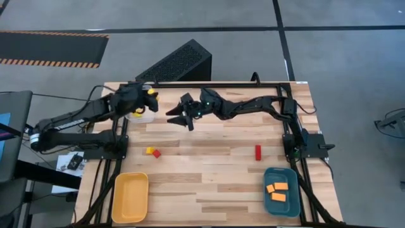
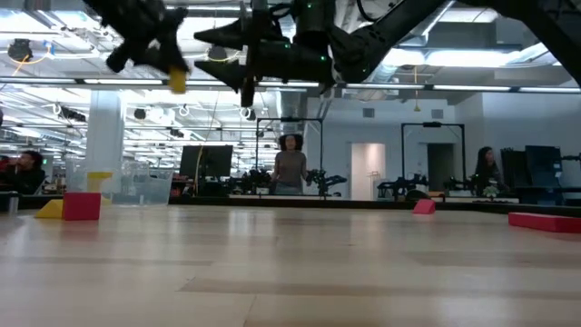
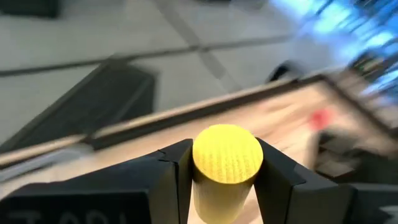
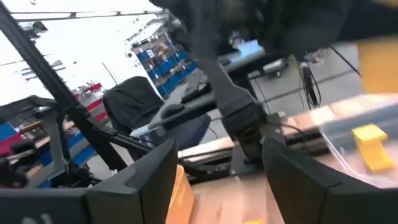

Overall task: Sort & place blocks by color
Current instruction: Put the right yellow block into the transparent white bin

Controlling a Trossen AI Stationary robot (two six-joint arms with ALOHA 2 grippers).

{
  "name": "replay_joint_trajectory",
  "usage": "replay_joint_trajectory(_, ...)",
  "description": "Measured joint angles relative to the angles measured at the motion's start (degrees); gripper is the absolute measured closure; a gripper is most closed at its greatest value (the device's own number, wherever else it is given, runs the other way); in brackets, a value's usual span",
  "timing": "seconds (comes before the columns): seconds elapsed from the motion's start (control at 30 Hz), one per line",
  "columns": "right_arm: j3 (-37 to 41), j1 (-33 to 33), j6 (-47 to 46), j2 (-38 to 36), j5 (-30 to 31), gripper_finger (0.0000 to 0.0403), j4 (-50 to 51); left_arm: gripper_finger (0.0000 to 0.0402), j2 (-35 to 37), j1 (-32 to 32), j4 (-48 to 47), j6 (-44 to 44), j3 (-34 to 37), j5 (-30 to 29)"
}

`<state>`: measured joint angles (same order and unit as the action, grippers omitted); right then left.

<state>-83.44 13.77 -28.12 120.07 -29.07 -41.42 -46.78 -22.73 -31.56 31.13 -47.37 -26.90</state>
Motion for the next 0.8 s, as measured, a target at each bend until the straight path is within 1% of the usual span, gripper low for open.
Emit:
replay_joint_trajectory(0.1, 0.0, 0.83, -1.96, -0.07, -2.35, 0.0144, 1.38, 0.0299, -3.49, -6.99, -5.49, -1.2, 0.02, 1.98)
replay_joint_trajectory(0.2, 0.0, 1.87, -4.66, -0.35, -4.41, 0.0143, 2.59, 0.0299, -8.28, -14.46, -10.97, -3.56, 0.02, 5.73)
replay_joint_trajectory(0.33, 0.02, 3.88, -10.13, -0.5, -5.16, 0.0143, 5.86, 0.0295, -14.76, -24.13, -12.33, -8.1, 0.02, 12.03)
replay_joint_trajectory(0.43, 0.02, 6.26, -10.92, -0.94, -5.52, 0.0143, 7.13, 0.0293, -18.54, -29.37, -11.19, -11.12, 0.02, 16.49)
replay_joint_trajectory(0.53, 0.65, 8.12, -12.31, -2.42, -5.91, 0.0143, 8.29, 0.0291, -21.89, -32.46, -10.27, -14.2, 0.02, 18.77)
replay_joint_trajectory(0.6, 0.7, 8.51, -12.17, -3.44, -5.62, 0.0143, 6.97, 0.0291, -24.24, -33.74, -9.65, -16.27, 0.02, 19.04)
replay_joint_trajectory(0.67, 1.62, 8.95, -12.07, -5.49, -6.0, 0.0143, 8.89, 0.029, -26.44, -34.91, -9.73, -17.99, 0.02, 19.23)
replay_joint_trajectory(0.8, 1.62, 8.82, -8.2, -8.15, -5.22, 0.0143, 13.27, 0.0289, -30.07, -35.14, -7.94, -18.3, 0.02, 19.19)
